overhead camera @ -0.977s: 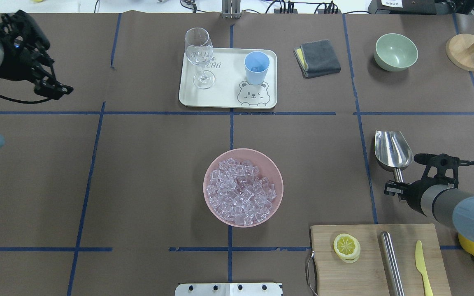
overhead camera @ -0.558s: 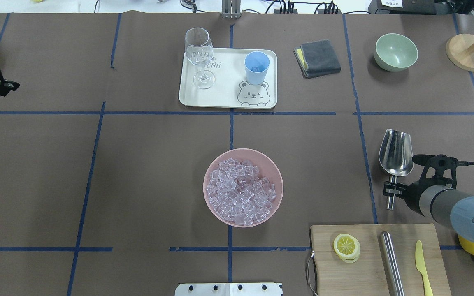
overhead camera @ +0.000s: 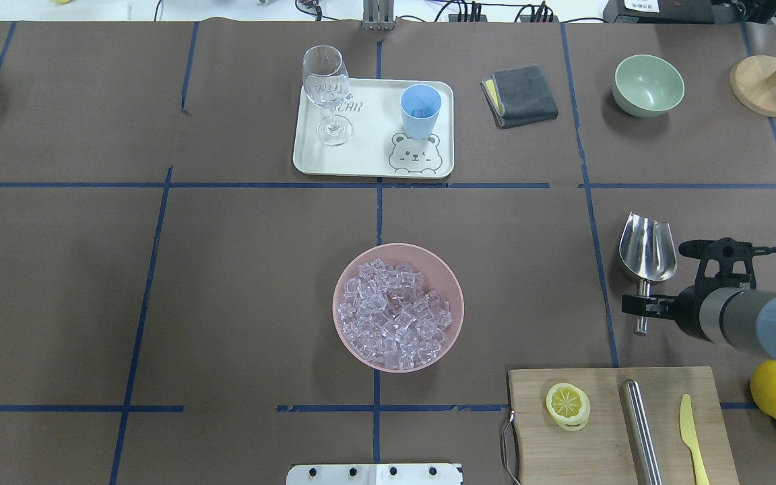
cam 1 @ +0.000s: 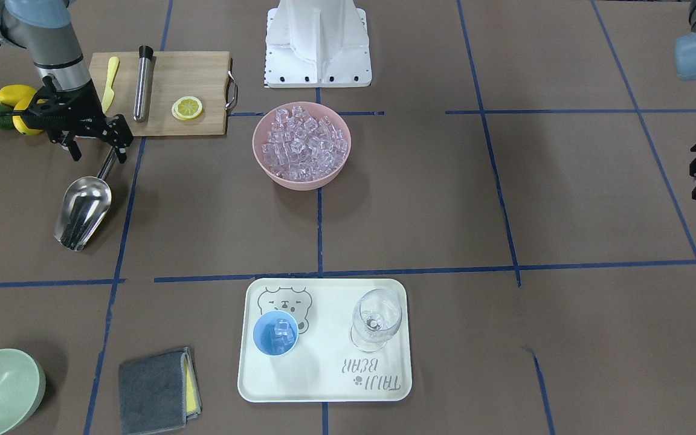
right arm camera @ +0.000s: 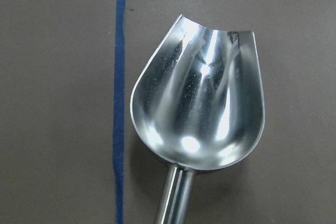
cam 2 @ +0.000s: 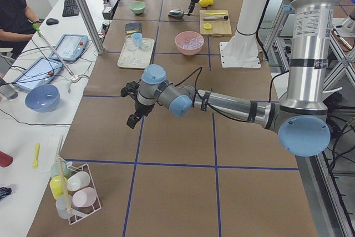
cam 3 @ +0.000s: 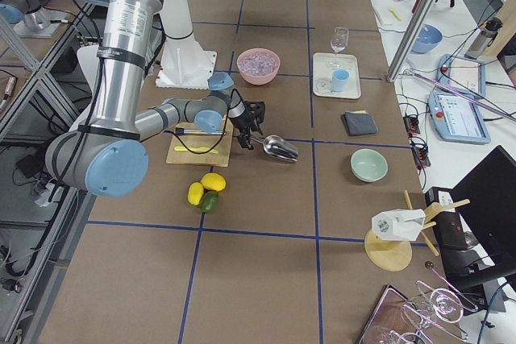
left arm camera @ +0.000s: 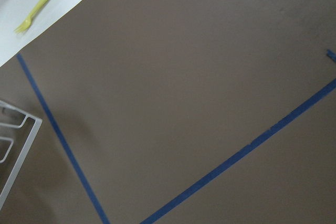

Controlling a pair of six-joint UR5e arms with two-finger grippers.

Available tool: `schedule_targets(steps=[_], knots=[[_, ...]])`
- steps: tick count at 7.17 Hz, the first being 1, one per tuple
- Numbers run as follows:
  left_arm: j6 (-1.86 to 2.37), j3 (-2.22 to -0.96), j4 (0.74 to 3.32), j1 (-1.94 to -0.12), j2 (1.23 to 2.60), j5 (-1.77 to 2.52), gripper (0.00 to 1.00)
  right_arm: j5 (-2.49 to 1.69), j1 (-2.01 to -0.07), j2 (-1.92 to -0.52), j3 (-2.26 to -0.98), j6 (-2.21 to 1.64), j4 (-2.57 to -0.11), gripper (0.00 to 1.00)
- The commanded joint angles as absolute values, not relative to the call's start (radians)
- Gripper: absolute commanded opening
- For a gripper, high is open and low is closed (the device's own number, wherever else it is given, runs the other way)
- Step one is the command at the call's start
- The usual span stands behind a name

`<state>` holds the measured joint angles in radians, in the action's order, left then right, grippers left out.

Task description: Put ice in cup with scoop

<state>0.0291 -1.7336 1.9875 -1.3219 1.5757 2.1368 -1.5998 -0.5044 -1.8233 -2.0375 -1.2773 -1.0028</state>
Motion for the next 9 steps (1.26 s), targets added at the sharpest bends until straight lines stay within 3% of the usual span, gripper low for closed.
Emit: schedule_targets(steps=[1,4,6,9], knots=[[0.035,-1.729,1.895,-1.405,1.574,2.215,1.00,-1.905,-0.781,-1.830,-2.034,-1.056,-1.011,1.00],[0.029,-1.712,1.635,-1.514,1.580,2.376,1.00,-2.208,-1.218,-1.819,-1.994,-0.517,-1.263,1.00],[0.029,-1.700,1.577,-1.537,1.565,2.376,1.00,-2.307,-1.391,-1.813,-1.973,-0.232,-1.456,1.00],[0.037,-1.694,1.791,-1.536,1.451,2.399,1.00,-2.313,-1.500,-1.717,-1.942,0.081,-1.730,1.00]])
